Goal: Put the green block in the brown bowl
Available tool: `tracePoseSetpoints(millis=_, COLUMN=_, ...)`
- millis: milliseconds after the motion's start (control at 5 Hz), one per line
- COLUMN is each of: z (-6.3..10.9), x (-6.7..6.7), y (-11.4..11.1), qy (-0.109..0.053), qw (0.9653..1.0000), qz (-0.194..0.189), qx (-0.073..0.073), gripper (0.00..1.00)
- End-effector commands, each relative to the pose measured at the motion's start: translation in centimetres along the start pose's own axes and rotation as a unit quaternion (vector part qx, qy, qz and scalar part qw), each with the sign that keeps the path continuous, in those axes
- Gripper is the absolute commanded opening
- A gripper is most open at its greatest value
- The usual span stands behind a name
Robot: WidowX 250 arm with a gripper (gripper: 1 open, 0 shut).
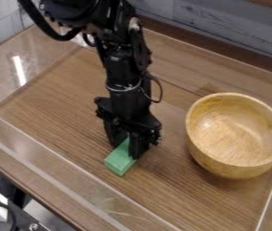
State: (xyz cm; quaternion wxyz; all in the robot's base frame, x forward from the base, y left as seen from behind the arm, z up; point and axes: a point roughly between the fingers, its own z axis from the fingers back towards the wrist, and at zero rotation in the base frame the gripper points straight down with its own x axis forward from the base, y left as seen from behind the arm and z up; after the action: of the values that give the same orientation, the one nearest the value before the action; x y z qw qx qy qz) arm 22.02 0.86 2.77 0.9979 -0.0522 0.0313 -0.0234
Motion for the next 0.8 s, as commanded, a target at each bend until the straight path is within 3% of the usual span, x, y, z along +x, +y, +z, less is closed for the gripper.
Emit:
tracePoseSetpoints(millis=0, z=1.66, x=0.87, y=0.29, qy=-0.029, qw=0.9996, qz=0.004, qx=0.004, gripper=0.0)
tracePoseSetpoints(millis=600, z=2.36, x=0.67, y=0.4, qy=-0.025, qw=0.9997, qz=0.007, qx=0.001, gripper=0.0)
